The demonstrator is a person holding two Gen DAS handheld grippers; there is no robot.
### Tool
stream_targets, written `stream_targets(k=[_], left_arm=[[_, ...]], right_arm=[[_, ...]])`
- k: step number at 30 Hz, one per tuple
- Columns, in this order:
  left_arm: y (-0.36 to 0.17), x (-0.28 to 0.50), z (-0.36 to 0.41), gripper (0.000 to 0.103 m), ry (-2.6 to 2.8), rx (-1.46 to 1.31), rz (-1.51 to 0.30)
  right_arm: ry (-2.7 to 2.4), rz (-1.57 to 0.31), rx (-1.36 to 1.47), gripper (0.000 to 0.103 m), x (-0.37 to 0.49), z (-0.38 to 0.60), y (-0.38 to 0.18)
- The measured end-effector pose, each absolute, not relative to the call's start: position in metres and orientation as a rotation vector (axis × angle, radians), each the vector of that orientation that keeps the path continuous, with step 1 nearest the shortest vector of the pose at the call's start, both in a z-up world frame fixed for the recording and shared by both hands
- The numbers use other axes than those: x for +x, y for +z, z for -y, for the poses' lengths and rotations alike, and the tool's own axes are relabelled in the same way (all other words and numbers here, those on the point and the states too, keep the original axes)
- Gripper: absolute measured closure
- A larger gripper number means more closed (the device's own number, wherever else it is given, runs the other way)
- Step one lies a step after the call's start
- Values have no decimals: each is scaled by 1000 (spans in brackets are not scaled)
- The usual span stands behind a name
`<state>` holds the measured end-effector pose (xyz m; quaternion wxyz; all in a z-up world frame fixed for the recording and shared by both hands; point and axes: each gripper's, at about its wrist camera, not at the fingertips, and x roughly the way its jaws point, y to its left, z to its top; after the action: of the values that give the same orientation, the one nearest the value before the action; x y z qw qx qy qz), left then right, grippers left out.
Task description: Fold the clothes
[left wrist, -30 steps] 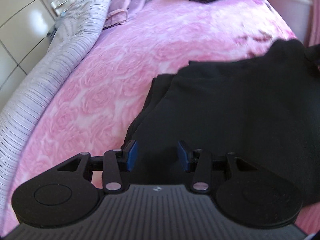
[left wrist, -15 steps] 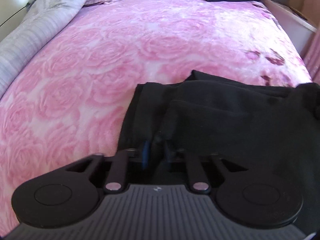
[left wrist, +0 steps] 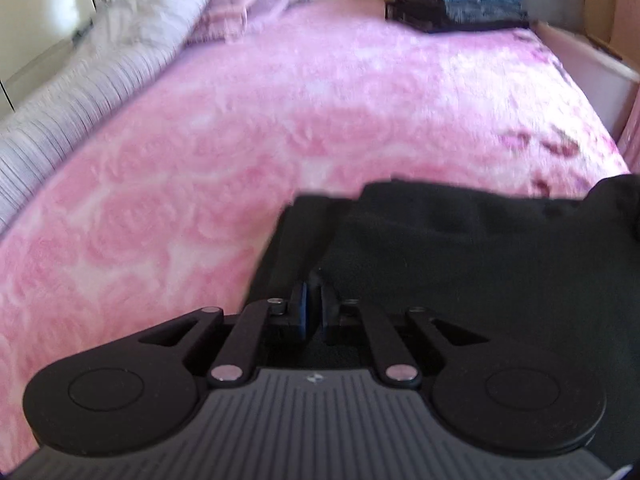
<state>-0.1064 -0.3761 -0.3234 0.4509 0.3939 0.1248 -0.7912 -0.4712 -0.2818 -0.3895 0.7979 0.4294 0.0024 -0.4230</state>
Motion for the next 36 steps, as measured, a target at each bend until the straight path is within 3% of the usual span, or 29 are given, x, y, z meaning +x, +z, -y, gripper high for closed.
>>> stream_targets(k=[5,9,13,21,23,24,30,36], left_arm=[[-331,-109,384,94,-1944,1062,-332],[-320,-93,388,82,-1924,960,-416],[-312,-77,401,82,-1942,826,-526],[-340,-93,446,82,-1969,879,-631],[-339,-94,448,91,-1996,863,-638],[-338,-93,448,100,-2011,850,-638],[-313,-96,439,100,-2064,743,-500],[-340,-108,448,93,-2013,881,-514]], right_arm=[[-912,-29,938,99,-471,286,-390],[-890,-32,1033,99,-480,288,-404],[-886,-31,1029,98,-481,284,-403],[-877,4,1008,98,-476,288,-399],[-879,-10,1011,98,-477,288,-401],[-880,-16,1005,98,-477,288,-400],[-905,40,896,100,-484,280,-377],[-913,-26,1017,100,-484,292,-410]])
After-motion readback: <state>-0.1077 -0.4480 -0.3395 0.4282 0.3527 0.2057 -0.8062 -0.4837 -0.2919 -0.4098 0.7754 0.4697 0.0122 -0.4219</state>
